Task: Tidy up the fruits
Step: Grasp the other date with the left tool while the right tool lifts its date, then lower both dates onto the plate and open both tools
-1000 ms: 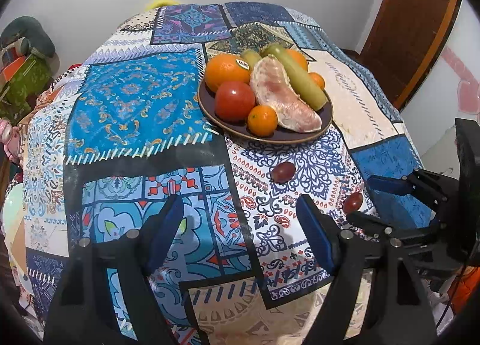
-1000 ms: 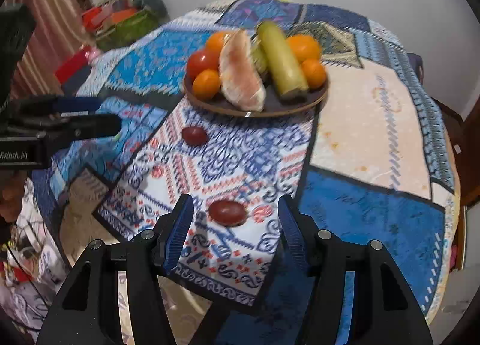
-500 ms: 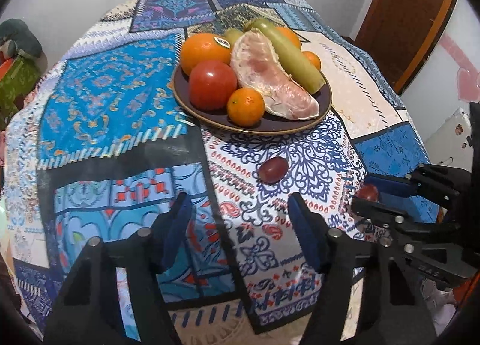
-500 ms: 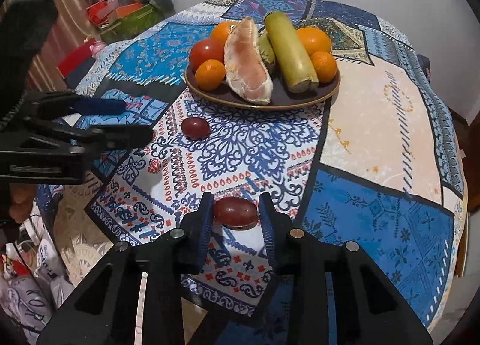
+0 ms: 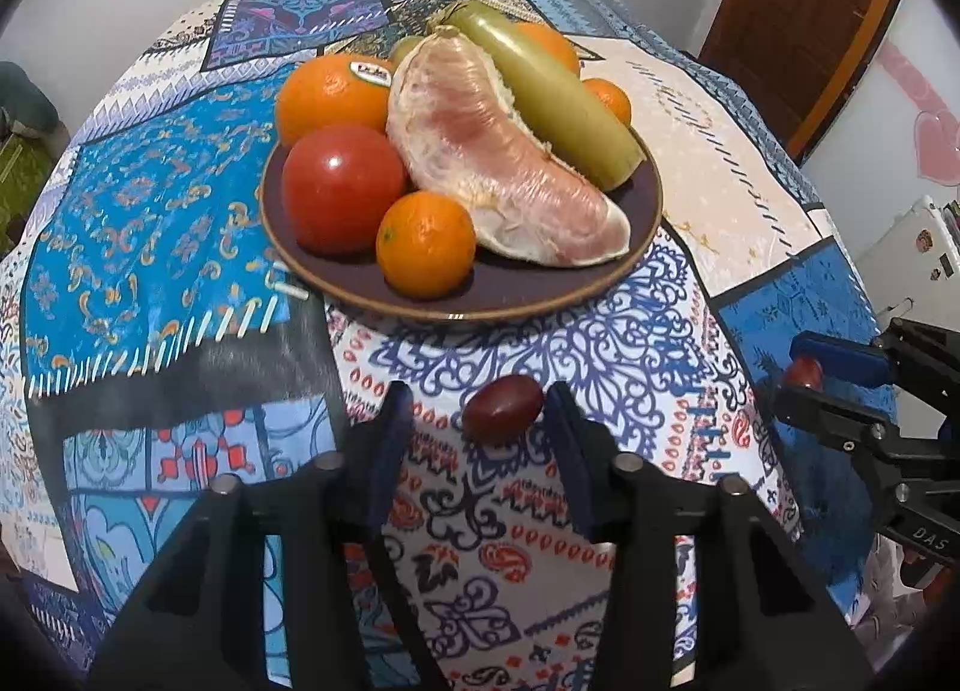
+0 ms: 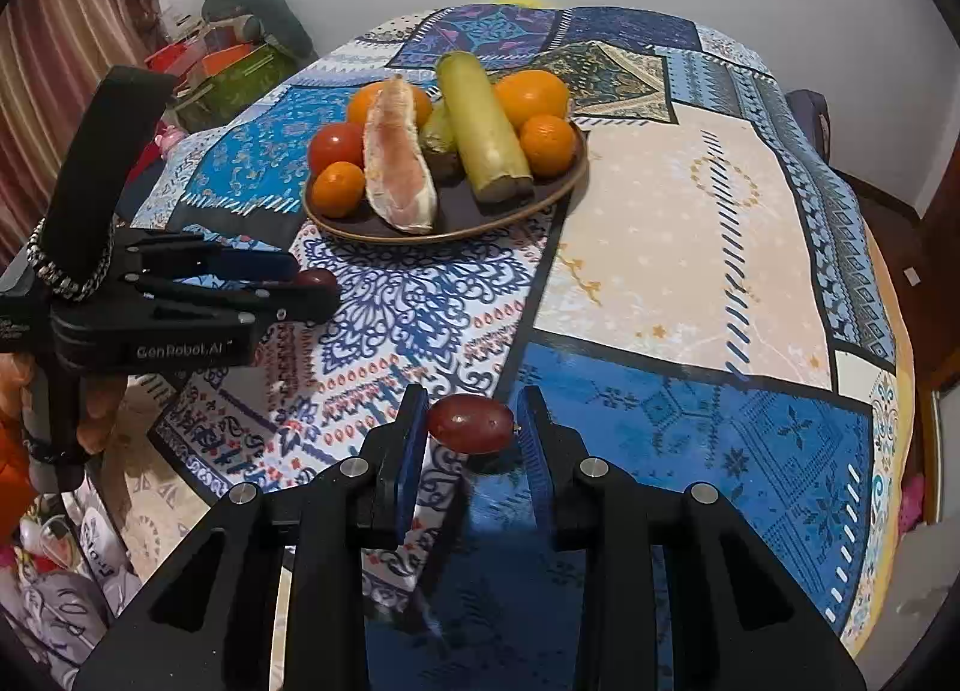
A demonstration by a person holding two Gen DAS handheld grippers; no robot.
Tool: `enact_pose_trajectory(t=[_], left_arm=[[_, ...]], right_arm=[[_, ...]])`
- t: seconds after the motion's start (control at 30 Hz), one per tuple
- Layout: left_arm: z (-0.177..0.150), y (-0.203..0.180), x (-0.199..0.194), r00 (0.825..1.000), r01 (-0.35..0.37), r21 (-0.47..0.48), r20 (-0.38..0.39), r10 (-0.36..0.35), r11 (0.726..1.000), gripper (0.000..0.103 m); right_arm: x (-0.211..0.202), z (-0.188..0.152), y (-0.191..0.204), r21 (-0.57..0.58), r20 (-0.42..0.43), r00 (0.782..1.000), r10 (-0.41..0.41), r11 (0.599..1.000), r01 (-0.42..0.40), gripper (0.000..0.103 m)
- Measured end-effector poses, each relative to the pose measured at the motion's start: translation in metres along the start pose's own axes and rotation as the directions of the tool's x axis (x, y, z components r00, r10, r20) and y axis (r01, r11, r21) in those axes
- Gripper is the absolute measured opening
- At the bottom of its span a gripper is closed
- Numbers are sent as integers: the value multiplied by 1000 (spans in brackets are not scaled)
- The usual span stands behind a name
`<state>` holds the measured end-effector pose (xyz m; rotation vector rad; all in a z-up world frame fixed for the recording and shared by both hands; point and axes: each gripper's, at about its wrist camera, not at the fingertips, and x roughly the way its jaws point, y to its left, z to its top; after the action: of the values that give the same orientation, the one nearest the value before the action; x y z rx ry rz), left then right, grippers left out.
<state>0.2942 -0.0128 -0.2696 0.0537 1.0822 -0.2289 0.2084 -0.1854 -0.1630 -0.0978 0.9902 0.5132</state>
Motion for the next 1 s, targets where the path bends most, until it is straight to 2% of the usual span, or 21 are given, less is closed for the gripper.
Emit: enact_pose_trajectory(t=[0.1, 0.3, 0.5, 0.7, 1.0], left_arm=[[0, -3, 0, 1000, 16, 15, 1, -16, 1000, 27], [-7, -3, -8, 1000, 11, 14, 10, -11, 1000, 26], [-7, 17, -21, 999, -7, -26, 38, 8, 1000, 26], [3, 32, -42, 996, -9, -54, 92, 14, 999, 26], [28, 34, -62, 982, 5, -56, 188, 5, 998, 26]], right_arm=[[1, 0, -5, 6, -1, 1000, -2, 1000, 2, 28], [1, 6, -6, 9, 15, 1000, 1, 1000, -1, 28], [3, 25, 0, -20, 33, 999, 6, 1000, -5, 28], [5, 50, 7, -48, 73, 997, 12, 999, -8, 28], [6, 83, 14, -79, 127, 992, 25, 997, -15, 28]])
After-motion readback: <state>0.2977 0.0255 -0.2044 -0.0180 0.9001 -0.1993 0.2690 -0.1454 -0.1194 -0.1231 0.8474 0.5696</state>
